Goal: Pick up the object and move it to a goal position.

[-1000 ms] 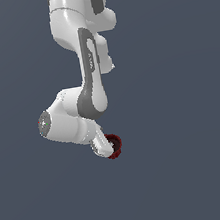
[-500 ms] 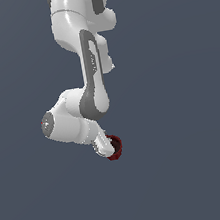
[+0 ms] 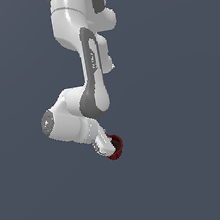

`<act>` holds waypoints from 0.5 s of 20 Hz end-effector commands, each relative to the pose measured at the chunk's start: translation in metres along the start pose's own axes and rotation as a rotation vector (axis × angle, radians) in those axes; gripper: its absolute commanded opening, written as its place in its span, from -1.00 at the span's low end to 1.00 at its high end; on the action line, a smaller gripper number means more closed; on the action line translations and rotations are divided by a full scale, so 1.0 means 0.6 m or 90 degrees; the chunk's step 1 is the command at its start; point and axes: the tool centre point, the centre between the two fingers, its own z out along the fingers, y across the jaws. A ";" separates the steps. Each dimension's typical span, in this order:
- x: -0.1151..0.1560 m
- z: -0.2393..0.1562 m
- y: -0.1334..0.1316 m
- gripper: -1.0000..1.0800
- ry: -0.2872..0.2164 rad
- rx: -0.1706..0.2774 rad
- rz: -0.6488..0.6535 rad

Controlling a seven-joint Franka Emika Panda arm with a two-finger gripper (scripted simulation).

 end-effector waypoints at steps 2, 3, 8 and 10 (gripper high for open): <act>-0.021 -0.017 -0.007 -1.00 0.001 0.002 -0.002; -0.030 -0.022 -0.009 -1.00 0.001 0.002 -0.002; -0.091 -0.062 -0.022 -1.00 0.001 0.002 -0.002; -0.123 -0.084 -0.029 -1.00 0.001 0.002 -0.002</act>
